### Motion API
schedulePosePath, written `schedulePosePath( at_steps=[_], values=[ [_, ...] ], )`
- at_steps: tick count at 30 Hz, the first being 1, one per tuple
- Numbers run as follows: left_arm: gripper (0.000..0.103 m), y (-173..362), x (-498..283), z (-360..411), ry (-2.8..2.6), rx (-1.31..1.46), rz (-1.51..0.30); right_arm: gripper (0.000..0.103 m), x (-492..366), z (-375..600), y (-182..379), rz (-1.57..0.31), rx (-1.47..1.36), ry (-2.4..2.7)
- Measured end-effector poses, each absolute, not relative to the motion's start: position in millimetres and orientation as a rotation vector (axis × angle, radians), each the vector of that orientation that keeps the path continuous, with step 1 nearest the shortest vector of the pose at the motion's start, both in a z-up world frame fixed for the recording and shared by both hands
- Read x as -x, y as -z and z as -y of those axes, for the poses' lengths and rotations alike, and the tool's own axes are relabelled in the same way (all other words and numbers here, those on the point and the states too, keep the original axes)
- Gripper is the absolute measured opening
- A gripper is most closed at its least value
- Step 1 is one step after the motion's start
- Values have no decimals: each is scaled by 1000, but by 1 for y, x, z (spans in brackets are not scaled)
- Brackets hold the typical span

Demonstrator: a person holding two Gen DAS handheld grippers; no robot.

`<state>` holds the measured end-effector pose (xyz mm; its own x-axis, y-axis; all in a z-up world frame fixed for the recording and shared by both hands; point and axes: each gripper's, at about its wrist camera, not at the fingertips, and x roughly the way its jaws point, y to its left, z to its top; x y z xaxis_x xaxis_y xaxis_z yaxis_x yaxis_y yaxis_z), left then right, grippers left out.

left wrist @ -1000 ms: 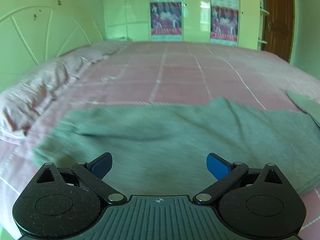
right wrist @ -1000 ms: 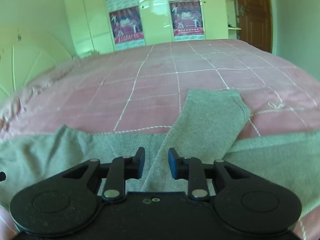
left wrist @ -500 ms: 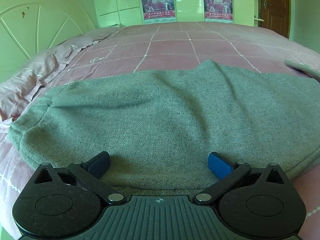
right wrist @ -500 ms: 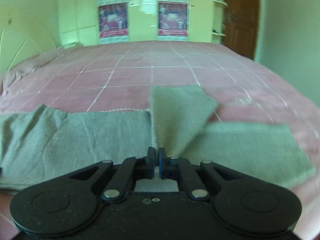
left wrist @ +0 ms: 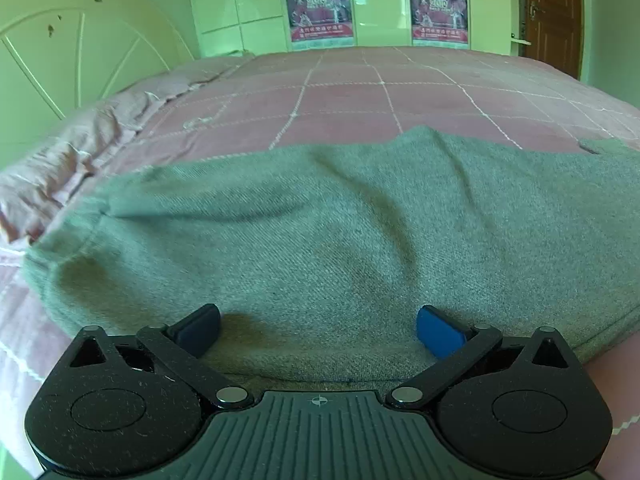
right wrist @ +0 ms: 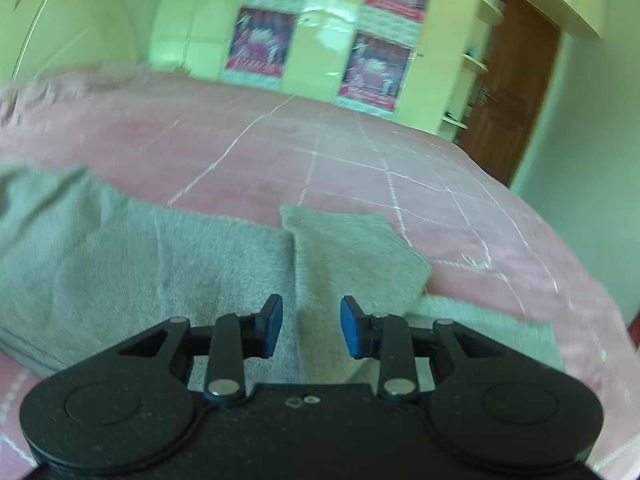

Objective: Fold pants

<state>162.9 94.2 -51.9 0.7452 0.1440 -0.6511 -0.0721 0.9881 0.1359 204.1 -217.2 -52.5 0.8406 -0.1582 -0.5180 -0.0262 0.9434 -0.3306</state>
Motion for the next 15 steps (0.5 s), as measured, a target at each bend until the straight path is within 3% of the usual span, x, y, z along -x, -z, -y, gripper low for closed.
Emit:
schedulePosePath(
  at_steps=[2, 3, 4, 5, 10, 13, 14, 15],
  values=[
    [103, 49, -155, -89, -146, -147, -695, 23, -221, 205, 63, -600, 486, 80],
    [103, 51, -153, -89, -147, -145, -701, 16, -227, 202, 68, -604, 544, 91],
    [103, 54, -152, -91, -147, -123, -712, 1, -232, 203, 70, -607, 570, 97],
    [103, 55, -152, -93, -145, -101, -719, 0, -233, 209, 65, -598, 539, 109],
    [103, 57, -156, -95, -135, -92, -731, 0, -184, 287, 25, -504, 11, 243],
    [103, 61, -155, -92, -140, -102, -713, 0, -155, 332, 49, -550, -270, 277],
    [103, 61, -155, -92, -141, -105, -712, 8, -157, 339, 63, -610, -297, 278],
    [103, 61, -155, -93, -139, -106, -712, 9, -159, 346, 74, -666, -342, 266]
  ],
)
